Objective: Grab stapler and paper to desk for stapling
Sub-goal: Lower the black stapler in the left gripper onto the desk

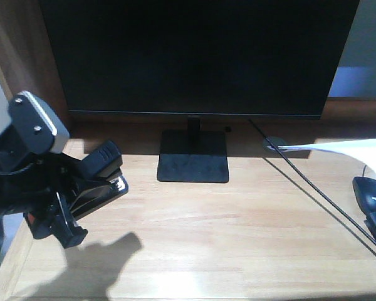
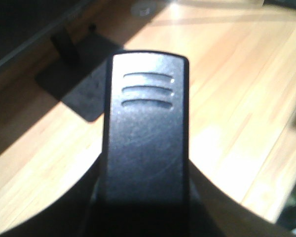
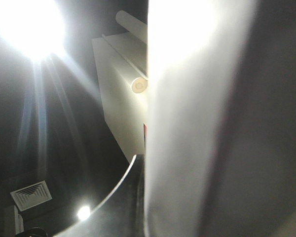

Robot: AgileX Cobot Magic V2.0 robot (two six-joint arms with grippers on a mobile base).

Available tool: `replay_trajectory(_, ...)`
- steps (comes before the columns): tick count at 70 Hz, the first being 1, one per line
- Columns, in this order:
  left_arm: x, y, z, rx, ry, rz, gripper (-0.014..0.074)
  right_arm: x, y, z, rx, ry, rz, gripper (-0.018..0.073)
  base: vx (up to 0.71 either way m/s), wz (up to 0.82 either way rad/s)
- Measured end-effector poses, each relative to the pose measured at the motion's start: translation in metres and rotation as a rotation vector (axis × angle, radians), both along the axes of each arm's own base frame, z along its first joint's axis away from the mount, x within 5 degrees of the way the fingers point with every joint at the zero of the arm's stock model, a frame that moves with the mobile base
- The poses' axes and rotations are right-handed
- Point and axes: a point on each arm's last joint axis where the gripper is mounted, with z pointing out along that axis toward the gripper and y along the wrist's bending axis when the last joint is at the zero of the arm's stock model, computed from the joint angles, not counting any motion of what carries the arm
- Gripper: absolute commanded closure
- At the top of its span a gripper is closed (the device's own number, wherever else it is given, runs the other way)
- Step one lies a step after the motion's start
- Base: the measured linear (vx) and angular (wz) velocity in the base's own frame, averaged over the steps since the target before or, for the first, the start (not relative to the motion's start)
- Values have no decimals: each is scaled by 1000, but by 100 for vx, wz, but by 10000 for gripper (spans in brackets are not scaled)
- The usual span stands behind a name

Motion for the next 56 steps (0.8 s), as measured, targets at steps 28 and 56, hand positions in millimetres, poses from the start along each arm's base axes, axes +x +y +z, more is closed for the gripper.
replay_trajectory(28, 52, -8, -75, 165, 57, -338, 603, 0, 0, 0, 0, 0, 0, 566, 0, 0)
replay_trajectory(56, 110, -35, -120, 126, 70, -597, 603, 0, 0, 0, 0, 0, 0, 566, 0, 0)
